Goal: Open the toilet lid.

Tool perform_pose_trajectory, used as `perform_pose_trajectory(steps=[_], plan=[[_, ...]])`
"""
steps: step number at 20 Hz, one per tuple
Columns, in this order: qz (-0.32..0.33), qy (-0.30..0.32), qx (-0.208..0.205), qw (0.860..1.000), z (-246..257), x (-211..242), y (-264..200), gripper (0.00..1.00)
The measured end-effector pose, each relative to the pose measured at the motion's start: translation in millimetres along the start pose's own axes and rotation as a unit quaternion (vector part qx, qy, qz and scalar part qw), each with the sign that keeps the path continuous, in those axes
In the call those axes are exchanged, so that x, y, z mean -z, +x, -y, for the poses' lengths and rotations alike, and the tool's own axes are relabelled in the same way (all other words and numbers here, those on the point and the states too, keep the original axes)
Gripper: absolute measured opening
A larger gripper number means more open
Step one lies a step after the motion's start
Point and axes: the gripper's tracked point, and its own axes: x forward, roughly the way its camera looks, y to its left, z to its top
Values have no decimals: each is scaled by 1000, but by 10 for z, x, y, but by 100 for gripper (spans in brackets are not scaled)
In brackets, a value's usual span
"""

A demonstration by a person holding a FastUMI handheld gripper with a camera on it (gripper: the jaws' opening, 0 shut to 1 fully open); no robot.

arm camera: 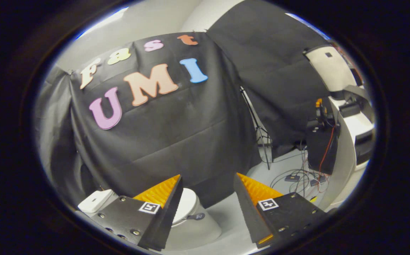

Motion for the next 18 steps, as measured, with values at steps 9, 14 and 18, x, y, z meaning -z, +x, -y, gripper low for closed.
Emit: perform_pose_trajectory(steps=[9, 14, 18], plan=[[-74, 114, 3, 991, 136, 942, 364, 77], [-108, 181, 4, 977, -71, 1564, 529, 77], [-140, 212, 2, 967, -394, 2084, 610, 77]])
